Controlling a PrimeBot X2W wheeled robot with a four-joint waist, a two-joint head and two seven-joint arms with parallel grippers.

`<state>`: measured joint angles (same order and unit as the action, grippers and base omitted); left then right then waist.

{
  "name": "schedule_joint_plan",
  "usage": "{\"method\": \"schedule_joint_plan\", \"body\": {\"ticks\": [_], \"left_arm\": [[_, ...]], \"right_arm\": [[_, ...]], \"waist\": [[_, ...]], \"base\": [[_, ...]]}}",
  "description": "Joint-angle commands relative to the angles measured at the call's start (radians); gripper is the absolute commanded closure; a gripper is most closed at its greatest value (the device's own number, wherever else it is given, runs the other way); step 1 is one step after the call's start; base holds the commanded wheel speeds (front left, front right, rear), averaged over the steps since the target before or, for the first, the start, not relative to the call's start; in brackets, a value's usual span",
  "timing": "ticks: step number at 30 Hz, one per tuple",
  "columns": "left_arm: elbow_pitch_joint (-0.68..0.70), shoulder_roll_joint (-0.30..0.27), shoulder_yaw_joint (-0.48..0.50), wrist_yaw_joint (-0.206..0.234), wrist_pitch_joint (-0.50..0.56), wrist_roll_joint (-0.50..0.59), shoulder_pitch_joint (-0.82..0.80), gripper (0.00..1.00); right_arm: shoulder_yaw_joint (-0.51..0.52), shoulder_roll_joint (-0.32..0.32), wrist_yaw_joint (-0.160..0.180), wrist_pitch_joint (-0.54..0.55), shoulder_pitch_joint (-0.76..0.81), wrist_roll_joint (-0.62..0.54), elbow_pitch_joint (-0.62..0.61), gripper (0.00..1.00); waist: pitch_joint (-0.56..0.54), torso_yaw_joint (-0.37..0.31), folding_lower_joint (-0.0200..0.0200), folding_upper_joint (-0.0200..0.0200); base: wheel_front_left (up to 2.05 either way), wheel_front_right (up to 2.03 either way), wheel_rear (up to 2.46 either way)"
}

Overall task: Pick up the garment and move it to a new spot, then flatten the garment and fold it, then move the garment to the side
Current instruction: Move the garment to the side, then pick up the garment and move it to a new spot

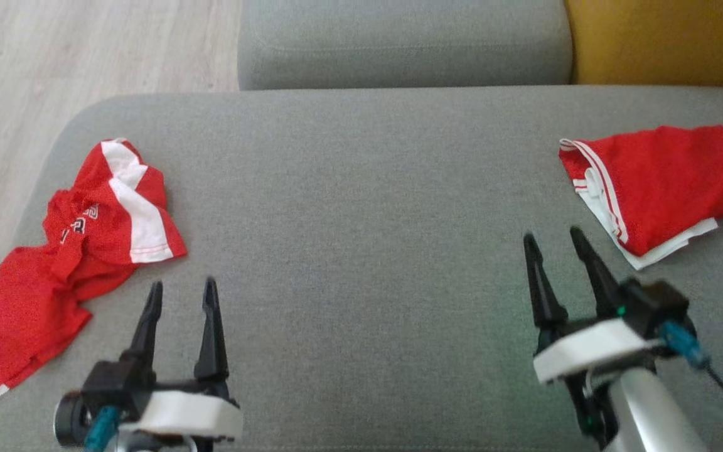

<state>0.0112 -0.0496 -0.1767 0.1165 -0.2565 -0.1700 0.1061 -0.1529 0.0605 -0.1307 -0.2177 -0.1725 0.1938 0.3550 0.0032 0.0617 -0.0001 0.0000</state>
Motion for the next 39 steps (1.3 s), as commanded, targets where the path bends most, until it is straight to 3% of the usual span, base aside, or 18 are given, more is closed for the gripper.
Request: {"method": "schedule_joint_plan", "body": {"ticks": [1, 9, 28, 39], "left_arm": [[0.023, -0.001, 0.032, 0.006, -0.005, 0.005, -0.021, 0.00], [-0.003, -0.001, 0.022, 0.007, -0.005, 0.005, 0.012, 0.00], [0.001, -0.001, 0.015, 0.001, -0.005, -0.003, -0.010, 0.00], [-0.010, -0.001, 0.033, -0.001, -0.005, 0.001, 0.000, 0.00]], "right_arm": [[-0.019, -0.010, 0.000, -0.018, -0.010, 0.009, -0.046, 0.00], [0.002, -0.010, 0.000, -0.042, 0.109, 0.038, -0.086, 0.00], [0.020, -0.010, 0.000, -0.044, 0.120, 0.045, -0.112, 0.00], [0.000, -0.010, 0.000, -0.044, 0.128, 0.058, -0.101, 0.00]], "waist": [[-0.010, 0.003, 0.0001, 0.0000], [-0.020, -0.003, 0.0001, 0.0000], [-0.013, -0.013, 0.0001, 0.0000], [-0.036, 0.067, 0.0001, 0.0000]], "base": [[0.00, 0.00, 0.00], [0.00, 0.00, 0.00], [0.00, 0.00, 0.00], [0.00, 0.00, 0.00]]}}
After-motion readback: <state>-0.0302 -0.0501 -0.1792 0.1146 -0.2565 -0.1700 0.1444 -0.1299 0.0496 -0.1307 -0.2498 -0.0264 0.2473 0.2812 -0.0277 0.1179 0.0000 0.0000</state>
